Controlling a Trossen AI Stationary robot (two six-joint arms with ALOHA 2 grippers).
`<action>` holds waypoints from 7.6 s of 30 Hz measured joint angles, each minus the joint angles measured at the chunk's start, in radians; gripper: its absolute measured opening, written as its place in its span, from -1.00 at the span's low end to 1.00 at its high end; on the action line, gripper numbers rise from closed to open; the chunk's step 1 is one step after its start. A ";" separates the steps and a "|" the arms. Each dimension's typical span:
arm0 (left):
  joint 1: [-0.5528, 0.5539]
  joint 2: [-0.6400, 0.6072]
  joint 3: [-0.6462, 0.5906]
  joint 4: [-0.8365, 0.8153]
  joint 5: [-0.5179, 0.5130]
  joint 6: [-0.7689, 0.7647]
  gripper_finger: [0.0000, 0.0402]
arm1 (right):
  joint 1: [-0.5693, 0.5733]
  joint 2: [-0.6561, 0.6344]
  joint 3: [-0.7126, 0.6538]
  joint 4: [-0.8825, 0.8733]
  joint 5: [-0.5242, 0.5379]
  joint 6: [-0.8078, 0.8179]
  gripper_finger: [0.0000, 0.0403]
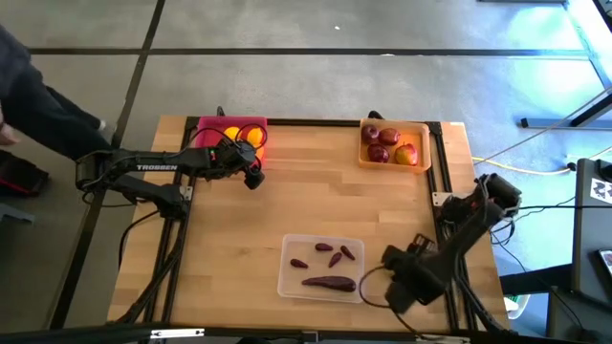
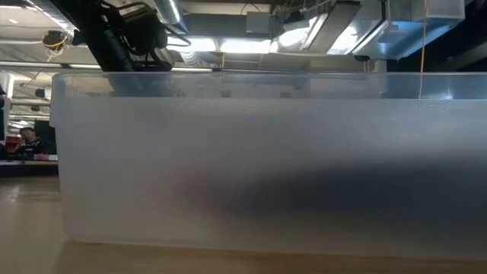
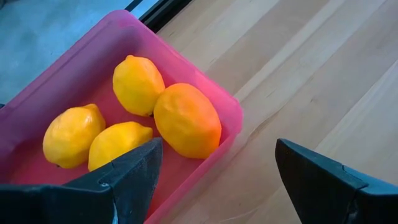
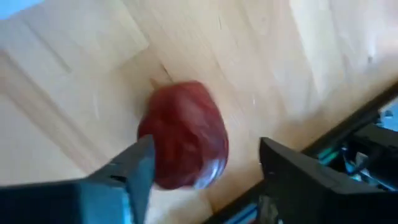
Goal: Sort produce into baskets
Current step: Put the apple into the orange bin, then return to Home Position
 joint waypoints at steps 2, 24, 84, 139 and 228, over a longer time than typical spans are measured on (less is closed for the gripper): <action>0.000 0.000 0.000 -0.002 0.000 0.000 0.54 | -0.029 0.000 -0.039 0.046 -0.012 -0.014 0.32; 0.000 0.000 0.000 0.001 0.002 -0.005 0.54 | -0.035 0.002 -0.273 0.341 -0.089 -0.076 0.78; -0.001 0.000 0.000 0.003 0.006 -0.029 0.54 | -1.284 -0.342 -0.439 1.037 0.374 -1.073 0.33; -0.162 -0.594 -0.186 0.212 0.545 0.164 -0.90 | -1.135 -0.684 -0.617 1.164 -0.226 -1.103 -0.63; -0.151 -1.189 -0.653 0.445 0.486 0.108 -0.98 | -0.942 -1.653 -1.367 1.477 0.052 -1.090 -0.99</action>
